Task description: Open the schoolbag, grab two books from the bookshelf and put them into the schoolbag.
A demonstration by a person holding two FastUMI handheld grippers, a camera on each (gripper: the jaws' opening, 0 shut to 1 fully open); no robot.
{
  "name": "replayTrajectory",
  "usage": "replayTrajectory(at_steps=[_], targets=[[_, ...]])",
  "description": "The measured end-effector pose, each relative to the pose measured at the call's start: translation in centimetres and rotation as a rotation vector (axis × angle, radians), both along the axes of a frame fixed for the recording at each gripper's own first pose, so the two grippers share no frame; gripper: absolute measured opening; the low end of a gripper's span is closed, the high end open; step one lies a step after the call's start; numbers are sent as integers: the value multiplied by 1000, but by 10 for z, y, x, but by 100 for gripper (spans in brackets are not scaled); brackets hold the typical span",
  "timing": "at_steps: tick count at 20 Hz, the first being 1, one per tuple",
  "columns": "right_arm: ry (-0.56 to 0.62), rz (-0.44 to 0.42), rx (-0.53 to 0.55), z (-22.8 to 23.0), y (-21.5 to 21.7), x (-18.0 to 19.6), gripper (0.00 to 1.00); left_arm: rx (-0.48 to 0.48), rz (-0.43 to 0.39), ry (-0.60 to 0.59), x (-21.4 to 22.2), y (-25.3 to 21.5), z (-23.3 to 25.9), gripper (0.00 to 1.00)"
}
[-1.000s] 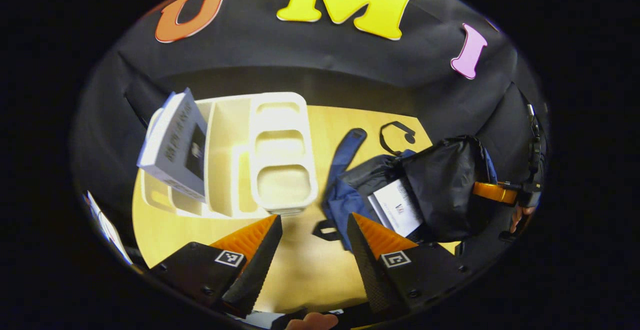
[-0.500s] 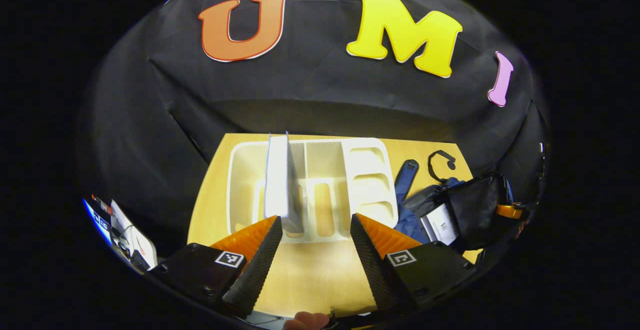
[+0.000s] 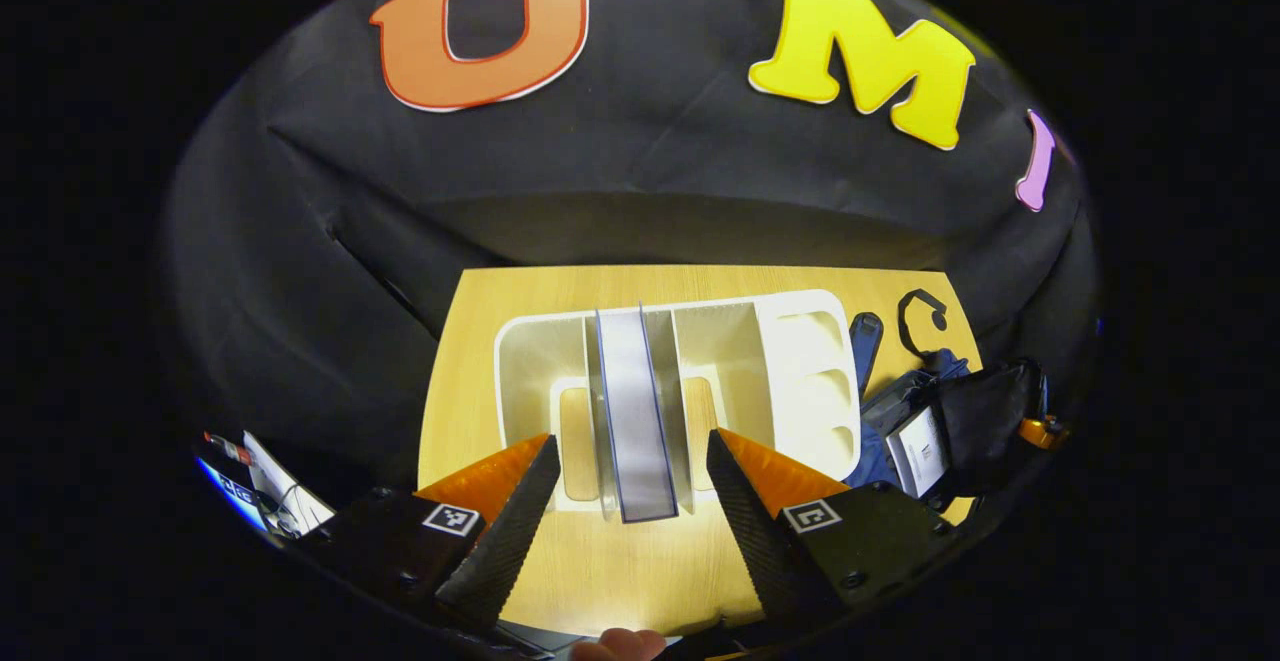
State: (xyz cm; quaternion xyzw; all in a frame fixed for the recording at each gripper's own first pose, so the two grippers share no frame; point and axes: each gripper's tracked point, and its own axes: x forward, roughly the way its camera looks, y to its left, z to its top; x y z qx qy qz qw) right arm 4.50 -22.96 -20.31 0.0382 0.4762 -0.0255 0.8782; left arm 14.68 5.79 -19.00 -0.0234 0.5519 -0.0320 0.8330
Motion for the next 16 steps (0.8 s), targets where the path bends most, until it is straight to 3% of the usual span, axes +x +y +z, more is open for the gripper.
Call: replayTrajectory(at_steps=[12,16], targets=[[21,-36,16,-7,-6,3,1,1,-23,233,5,2,-67,94],[23,-42,22,-9,-8,3,1,18,-42,264,8,3,-70,83]])
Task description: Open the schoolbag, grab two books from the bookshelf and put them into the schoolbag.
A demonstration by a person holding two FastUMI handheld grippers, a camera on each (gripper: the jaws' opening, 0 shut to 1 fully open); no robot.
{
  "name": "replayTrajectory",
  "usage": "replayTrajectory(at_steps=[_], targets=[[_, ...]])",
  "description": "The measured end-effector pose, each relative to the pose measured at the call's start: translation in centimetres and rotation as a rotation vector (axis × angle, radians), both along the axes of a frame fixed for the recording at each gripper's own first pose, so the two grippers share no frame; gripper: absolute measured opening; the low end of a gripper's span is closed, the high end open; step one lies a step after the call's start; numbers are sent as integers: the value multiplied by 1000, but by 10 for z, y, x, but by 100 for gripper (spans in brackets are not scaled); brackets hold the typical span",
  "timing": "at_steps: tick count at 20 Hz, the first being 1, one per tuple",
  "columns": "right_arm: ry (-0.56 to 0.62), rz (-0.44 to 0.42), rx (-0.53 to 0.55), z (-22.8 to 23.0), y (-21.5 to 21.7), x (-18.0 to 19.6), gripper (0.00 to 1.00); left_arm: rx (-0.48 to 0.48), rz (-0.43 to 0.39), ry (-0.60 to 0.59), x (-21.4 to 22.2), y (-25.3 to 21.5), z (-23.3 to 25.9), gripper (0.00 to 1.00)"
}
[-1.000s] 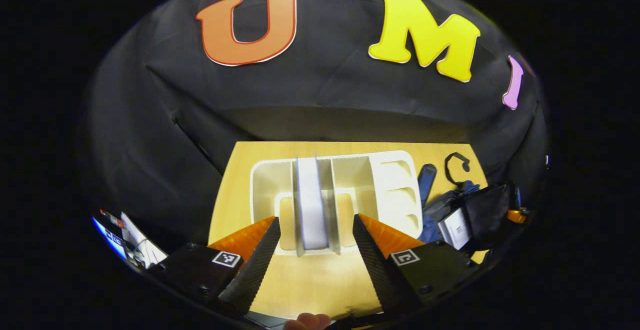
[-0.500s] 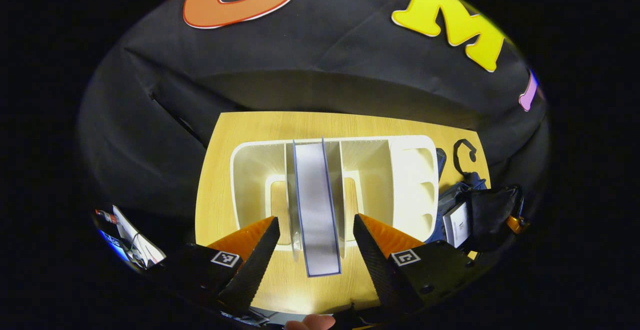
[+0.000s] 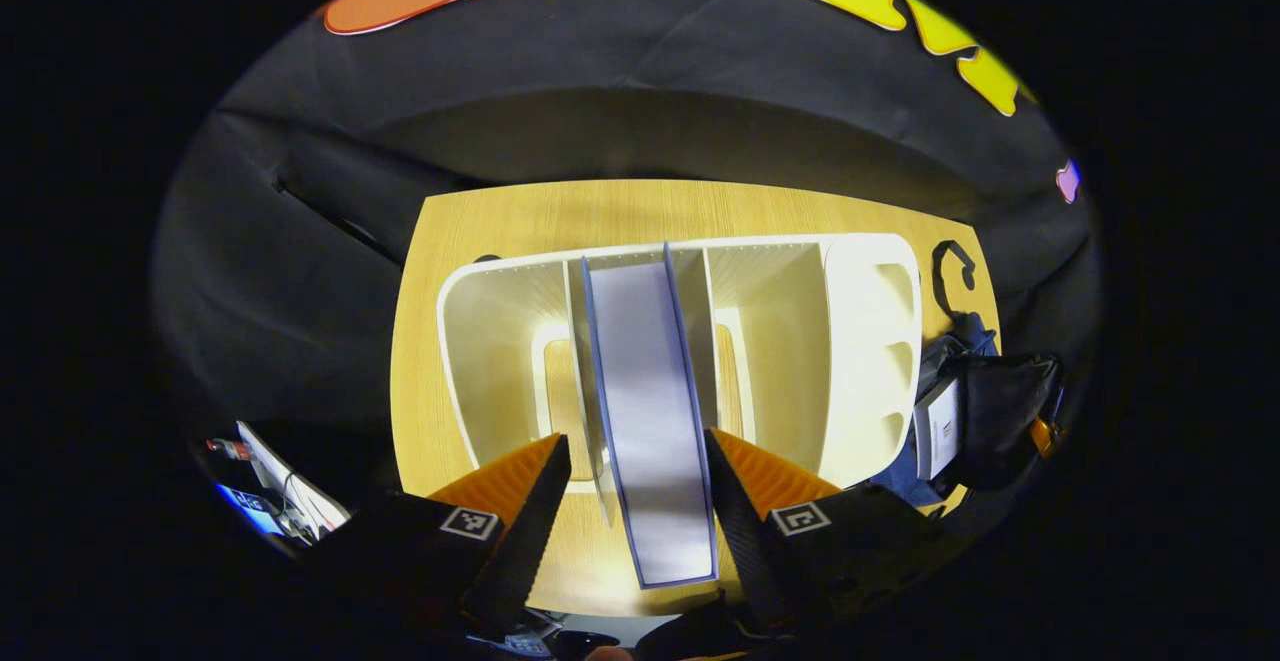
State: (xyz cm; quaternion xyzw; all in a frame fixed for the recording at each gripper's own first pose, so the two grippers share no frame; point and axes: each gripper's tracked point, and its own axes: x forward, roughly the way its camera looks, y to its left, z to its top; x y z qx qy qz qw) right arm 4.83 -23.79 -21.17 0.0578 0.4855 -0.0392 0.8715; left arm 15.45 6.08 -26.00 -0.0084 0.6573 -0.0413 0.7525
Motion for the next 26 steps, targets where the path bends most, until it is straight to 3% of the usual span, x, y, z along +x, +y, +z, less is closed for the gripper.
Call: replayTrajectory(at_steps=[3,4,7,15,22,26], targets=[[-3,1,6,-1,0,-1,1,19,-2,34,-4,-2,-4,65],[-4,1,9,-1,0,-1,1,22,2,48,-5,-3,-7,66],[-10,-1,21,-1,-1,-3,1,25,3,92,-9,-6,-7,45],[-25,22,42,1,4,-4,1,23,41,50,-31,10,30,40],[-35,55,57,0,7,-5,1,-49,95,-17,-77,13,98,39],[-40,69,64,0,11,-9,1,-148,158,-73,-97,2,136,36]])
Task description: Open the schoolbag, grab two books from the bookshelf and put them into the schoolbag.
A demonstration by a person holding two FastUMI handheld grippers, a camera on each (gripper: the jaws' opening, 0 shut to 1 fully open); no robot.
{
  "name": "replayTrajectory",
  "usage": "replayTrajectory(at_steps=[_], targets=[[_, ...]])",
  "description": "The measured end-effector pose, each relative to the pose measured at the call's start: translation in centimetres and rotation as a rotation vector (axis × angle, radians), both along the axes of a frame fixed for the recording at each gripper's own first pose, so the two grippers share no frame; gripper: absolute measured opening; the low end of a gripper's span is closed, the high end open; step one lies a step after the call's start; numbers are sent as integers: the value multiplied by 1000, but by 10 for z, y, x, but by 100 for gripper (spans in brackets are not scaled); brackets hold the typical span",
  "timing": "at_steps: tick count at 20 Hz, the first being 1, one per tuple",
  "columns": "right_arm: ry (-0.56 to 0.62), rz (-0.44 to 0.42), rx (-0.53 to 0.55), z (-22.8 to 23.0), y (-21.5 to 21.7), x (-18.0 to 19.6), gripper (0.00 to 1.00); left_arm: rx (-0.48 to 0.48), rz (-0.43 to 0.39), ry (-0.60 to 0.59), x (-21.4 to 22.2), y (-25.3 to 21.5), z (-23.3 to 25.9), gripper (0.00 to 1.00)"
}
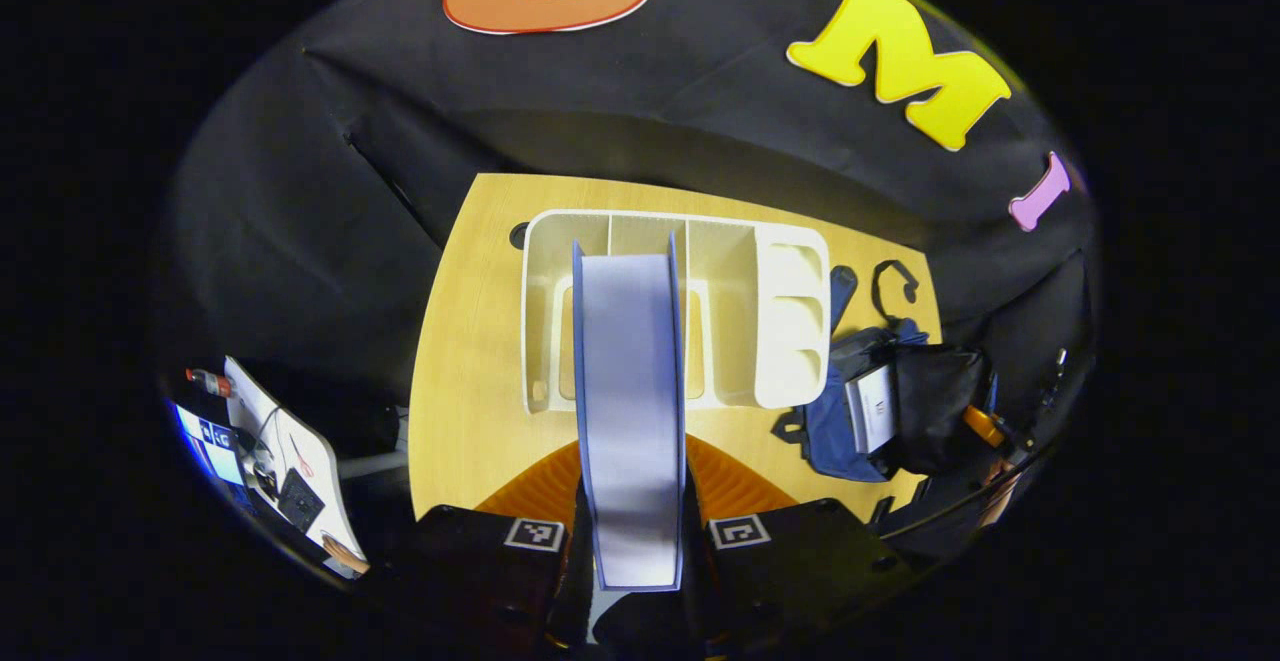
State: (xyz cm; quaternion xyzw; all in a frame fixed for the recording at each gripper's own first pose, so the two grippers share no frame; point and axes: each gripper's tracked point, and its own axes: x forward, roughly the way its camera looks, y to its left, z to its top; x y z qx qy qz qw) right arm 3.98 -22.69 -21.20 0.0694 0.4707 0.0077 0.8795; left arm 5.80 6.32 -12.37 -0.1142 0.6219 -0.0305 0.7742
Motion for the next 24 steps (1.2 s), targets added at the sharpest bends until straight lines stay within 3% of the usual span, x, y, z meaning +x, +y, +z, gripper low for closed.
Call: replayTrajectory(at_steps=[2,7,13,20,24], targets=[[0,3,3,0,1,-2,1,-58,37,-28,-8,-4,17,39],[-3,10,-3,3,4,-7,4,-121,29,-156,-16,-15,47,39],[-8,-2,-6,3,6,-12,1,-407,48,-238,-9,-91,65,39],[-26,-13,-27,5,3,-19,1,-591,11,-285,-10,-181,46,39],[-23,-29,-36,5,-3,-23,1,-683,31,-224,-26,-236,15,39]])
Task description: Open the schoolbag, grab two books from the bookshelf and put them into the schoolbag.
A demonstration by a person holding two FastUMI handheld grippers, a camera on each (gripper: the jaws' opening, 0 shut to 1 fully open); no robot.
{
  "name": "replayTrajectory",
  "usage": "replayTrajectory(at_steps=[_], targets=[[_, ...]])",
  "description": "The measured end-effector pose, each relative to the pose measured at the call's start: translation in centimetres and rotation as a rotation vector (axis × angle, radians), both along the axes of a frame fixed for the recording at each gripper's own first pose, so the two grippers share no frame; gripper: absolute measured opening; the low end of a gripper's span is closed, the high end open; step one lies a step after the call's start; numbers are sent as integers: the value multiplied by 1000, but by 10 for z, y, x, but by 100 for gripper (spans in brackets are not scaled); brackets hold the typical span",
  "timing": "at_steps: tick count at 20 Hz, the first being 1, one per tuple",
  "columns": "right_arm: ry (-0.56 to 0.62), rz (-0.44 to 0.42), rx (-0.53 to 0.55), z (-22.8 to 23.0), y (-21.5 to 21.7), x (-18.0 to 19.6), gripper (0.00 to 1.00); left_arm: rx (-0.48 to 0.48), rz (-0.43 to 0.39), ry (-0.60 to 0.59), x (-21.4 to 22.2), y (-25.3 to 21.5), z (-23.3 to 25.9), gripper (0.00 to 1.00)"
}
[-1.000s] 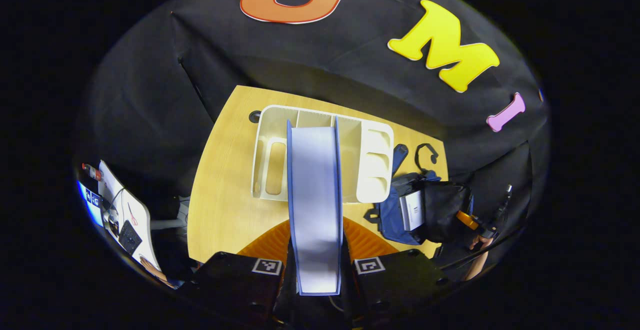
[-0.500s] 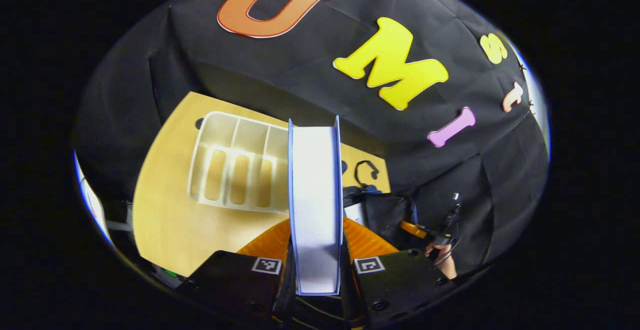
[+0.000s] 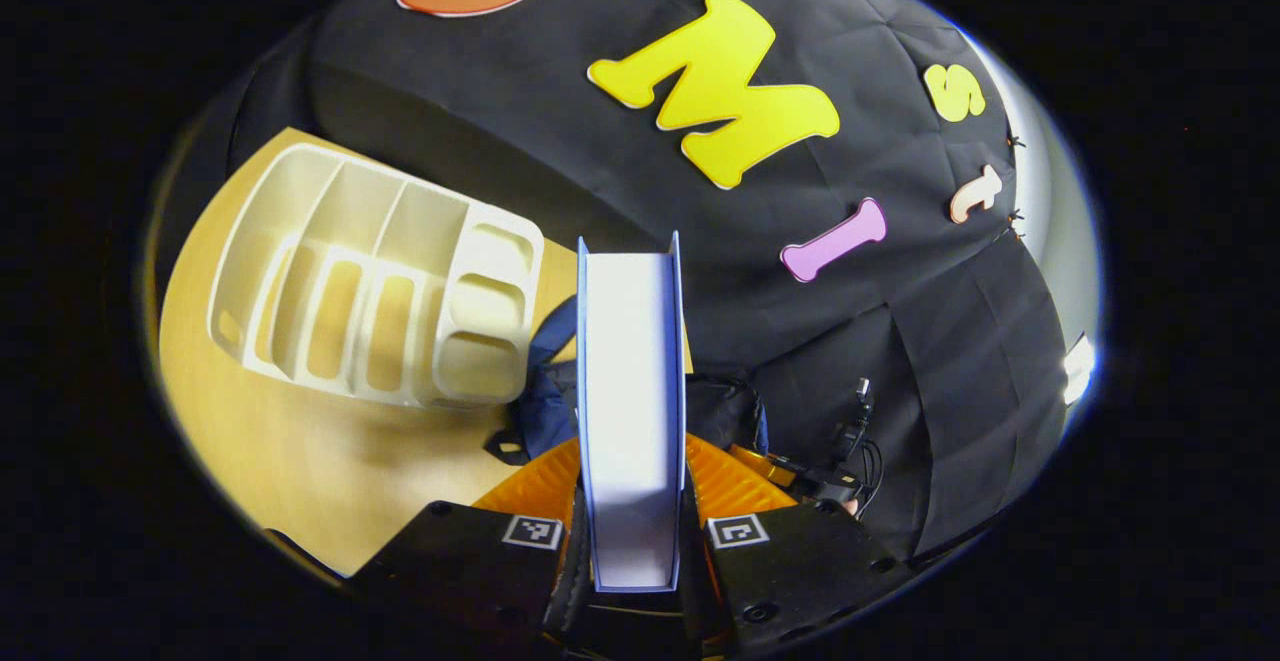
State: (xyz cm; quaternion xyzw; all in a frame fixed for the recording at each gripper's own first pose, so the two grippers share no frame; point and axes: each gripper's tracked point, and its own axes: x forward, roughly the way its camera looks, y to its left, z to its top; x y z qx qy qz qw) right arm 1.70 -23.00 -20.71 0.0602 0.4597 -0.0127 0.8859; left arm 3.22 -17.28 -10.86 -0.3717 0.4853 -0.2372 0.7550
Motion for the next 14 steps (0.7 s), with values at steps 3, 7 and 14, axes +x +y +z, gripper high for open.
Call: replayTrajectory(at_steps=[3,7,14], targets=[[-9,-10,-9,5,3,-2,1,-89,32,72,-9,-43,-25,39],[-10,-11,-18,8,1,-2,1,-55,14,113,-25,-87,-71,39],[-13,-23,-16,16,-9,-2,1,-59,-21,118,-33,-147,-119,39]])
